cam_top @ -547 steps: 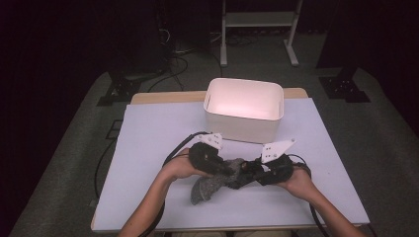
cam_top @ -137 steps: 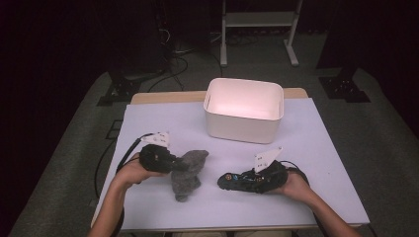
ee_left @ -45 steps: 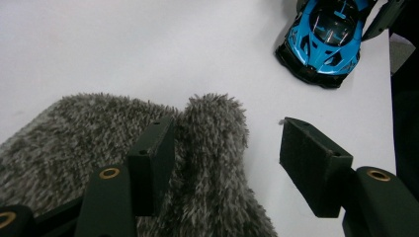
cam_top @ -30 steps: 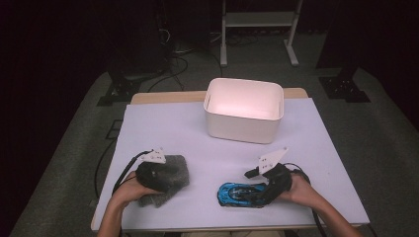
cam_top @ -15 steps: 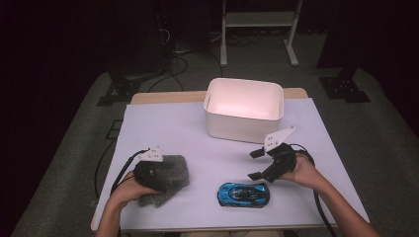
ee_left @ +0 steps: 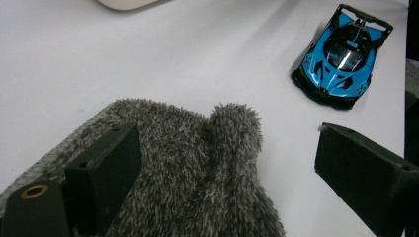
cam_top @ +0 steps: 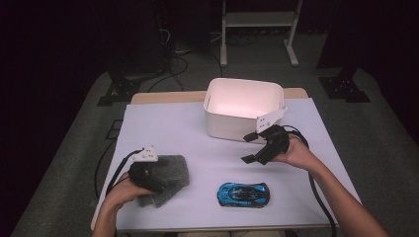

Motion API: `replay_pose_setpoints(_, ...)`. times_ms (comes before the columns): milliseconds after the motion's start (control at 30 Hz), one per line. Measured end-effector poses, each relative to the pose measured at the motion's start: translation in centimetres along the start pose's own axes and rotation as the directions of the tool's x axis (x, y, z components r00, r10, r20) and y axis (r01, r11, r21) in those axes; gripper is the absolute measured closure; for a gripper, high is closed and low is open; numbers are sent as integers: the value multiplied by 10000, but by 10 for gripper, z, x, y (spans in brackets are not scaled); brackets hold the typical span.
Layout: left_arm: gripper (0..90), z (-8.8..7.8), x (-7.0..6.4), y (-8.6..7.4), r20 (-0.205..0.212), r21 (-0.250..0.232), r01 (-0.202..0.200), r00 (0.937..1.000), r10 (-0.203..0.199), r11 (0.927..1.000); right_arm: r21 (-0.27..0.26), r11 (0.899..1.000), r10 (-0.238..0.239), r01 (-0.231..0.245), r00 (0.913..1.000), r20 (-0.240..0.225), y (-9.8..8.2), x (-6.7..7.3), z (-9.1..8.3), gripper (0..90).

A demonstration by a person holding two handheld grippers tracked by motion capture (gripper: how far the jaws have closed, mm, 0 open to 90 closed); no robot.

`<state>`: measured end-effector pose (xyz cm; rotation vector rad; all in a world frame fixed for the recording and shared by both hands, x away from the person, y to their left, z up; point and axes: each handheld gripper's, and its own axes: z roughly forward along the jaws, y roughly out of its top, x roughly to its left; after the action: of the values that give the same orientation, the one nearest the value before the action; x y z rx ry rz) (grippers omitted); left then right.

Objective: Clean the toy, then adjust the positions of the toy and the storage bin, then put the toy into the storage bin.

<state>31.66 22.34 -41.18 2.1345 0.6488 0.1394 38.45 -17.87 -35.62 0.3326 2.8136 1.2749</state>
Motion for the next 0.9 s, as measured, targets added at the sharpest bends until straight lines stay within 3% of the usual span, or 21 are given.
replay_pose_setpoints(467, 93, -3, 3, 1, -111, -11, -16, 9999, 16, 10000, 147, 9993, -326, 330, 9992, -235, 23, -6, 2, 184)
replay_pose_setpoints(900, 93, -6, 2, 3, -51, -98, -123, 9999, 122, 9999, 132, 9981, -606, 605, 9981, 80, 56, -22, -10, 194)
